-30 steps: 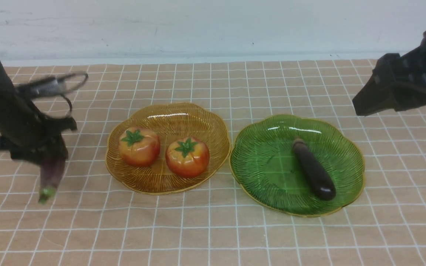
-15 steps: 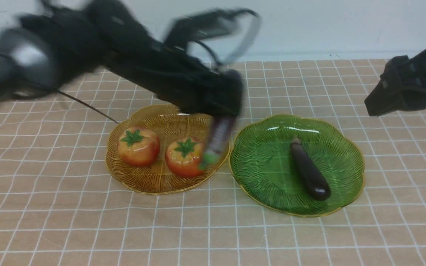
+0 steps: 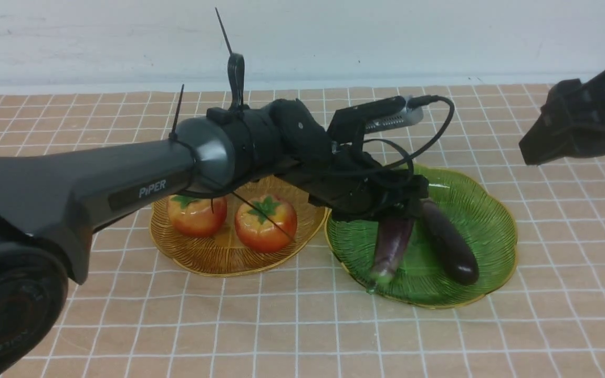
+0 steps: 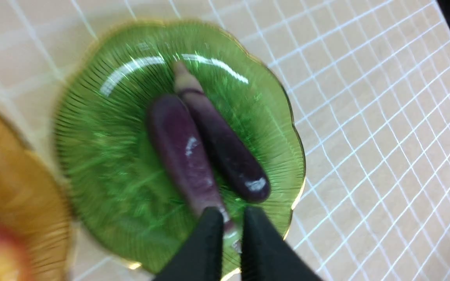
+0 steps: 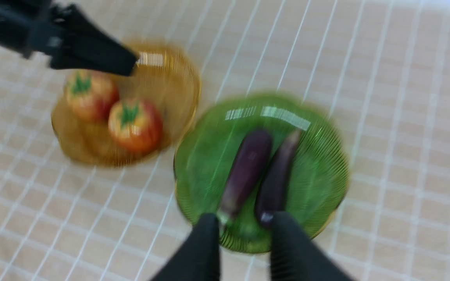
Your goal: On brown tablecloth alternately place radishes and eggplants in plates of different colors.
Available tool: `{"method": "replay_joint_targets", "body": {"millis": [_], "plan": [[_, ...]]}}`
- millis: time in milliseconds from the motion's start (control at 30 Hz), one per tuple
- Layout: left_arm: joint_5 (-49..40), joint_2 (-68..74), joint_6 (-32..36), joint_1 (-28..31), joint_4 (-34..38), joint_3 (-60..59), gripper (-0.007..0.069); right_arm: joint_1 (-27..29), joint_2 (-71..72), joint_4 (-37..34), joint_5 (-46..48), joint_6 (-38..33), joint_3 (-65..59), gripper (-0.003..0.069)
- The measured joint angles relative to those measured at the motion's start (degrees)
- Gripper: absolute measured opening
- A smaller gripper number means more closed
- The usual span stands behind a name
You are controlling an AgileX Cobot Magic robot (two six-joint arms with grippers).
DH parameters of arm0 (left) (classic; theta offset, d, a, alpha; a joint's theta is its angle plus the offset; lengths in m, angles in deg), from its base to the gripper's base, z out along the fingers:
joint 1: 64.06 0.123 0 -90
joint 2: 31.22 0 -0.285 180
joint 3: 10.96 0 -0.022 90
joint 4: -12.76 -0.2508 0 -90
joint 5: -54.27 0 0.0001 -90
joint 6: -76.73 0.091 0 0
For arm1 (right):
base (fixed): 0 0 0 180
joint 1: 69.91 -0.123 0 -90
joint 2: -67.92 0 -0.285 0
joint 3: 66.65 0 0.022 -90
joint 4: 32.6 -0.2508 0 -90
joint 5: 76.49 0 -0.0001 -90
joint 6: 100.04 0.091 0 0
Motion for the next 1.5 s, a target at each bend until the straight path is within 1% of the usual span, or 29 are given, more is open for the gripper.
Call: {"method": "replay_joint_targets", "body": {"millis": [100,133,167,267,333,400,500,600,700,800,900,967,1167,1333,1500], "plan": [[-1.9,-4.1,1.0,1.7,-1.5,0.1,0.0022,0.0,10.0,4.3,0.4,2.1,0.0,0.0092],[-2.4,-5.8,1.2,2.2,-2.4,0.2,0.0011,0.0,12.7,5.5,0.4,2.8,-0.2,0.0057],[-2.9,-7.9,1.3,2.5,-3.2,0.2,0.0005,0.0,14.9,7.4,0.4,3.8,-0.7,0.0032],[-4.6,-13.2,1.7,2.8,-7.2,0.2,-0.0004,0.0,24.8,13.7,-0.8,7.0,-4.2,-0.0003],[-5.4,-16.0,1.7,2.8,-8.8,0.2,-0.0004,0.0,33.0,18.1,-4.6,9.4,-8.1,-0.0011],[-6.8,-21.1,1.7,2.8,-11.5,0.2,-0.0004,0.1,44.9,22.4,-15.6,14.0,-17.2,-0.0015],[-7.1,-25.9,1.6,2.8,-12.5,-0.1,-0.0004,0.1,58.6,24.3,-32.6,18.1,-31.9,-0.0016],[-7.1,-32.4,1.1,2.8,-12.8,-3.7,-0.0004,0.1,61.4,24.7,-43.6,22.1,-42.8,-0.0016],[-6.4,-41.4,-0.2,2.8,-13.0,-11.9,-0.0004,0.1,61.4,24.3,-48.0,26.0,-49.1,-0.0016],[-2.8,-52.6,-1.8,2.8,-14.3,-23.5,-0.0004,0.1,61.4,25.5,-49.1,26.8,-50.4,-0.0016],[2.8,-65.0,-3.2,2.8,-16.8,-35.3,-0.0004,0.1,61.4,27.0,-49.6,26.9,-50.4,-0.0016],[7.3,-72.5,-4.7,2.8,-17.1,-42.3,-0.0004,0.1,61.4,27.5,-49.6,26.9,-50.4,-0.0016],[17.5,-94.8,-6.9,2.8,-17.3,-58.8,-0.0004,0.1,61.4,27.5,-49.7,26.9,-50.4,-0.0016],[17.5,-107.4,-6.9,2.8,-17.3,-67.1,-0.0004,0.1,61.4,27.5,-49.7,26.9,-50.4,-0.0016],[17.2,-108.6,-6.5,2.8,-17.3,-70.4,-0.0004,0.1,61.4,27.6,-50.0,26.9,-50.4,-0.0016]]}}
